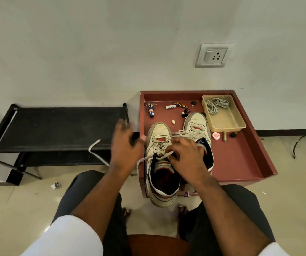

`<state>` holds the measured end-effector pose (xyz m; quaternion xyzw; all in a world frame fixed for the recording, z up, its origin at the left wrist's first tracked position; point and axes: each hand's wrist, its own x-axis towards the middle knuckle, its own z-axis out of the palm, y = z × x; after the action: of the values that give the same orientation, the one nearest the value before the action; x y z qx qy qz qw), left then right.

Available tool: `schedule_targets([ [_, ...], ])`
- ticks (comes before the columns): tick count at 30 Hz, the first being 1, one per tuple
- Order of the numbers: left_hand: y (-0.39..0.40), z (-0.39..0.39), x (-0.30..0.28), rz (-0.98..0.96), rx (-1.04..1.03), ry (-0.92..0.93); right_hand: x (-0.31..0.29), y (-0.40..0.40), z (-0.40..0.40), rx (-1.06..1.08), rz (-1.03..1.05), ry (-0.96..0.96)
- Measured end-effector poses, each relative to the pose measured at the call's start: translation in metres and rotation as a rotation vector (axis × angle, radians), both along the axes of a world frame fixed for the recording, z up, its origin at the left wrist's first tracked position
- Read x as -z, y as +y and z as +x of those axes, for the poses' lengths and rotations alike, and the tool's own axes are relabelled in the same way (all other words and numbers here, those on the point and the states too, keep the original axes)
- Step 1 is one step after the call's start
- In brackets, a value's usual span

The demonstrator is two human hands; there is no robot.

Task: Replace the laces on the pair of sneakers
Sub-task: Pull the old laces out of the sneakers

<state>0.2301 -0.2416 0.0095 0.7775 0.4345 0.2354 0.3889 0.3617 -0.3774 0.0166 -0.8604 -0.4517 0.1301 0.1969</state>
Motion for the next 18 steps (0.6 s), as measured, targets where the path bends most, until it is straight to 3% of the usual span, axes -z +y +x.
schedule_targets([
  [3, -0.015, 0.006, 0.007, -0.029, 0.198, 0.132, 0.004, 0.004, -0.01, -0.059, -0.03, -0.085],
  [5, -0.013, 0.005, 0.008, -0.009, 0.203, 0.171, 0.008, 0.006, -0.015, -0.082, -0.03, -0.136],
  [9, -0.006, 0.0, 0.003, -0.208, 0.172, 0.124, 0.014, 0.012, -0.021, -0.079, 0.003, -0.16],
  [12, -0.002, -0.001, 0.002, -0.232, 0.165, 0.14, 0.012, 0.015, -0.023, -0.073, 0.063, -0.151],
  [18, 0.0, 0.0, 0.0, -0.327, 0.167, 0.11, -0.003, -0.003, 0.01, 0.248, 0.183, 0.033],
])
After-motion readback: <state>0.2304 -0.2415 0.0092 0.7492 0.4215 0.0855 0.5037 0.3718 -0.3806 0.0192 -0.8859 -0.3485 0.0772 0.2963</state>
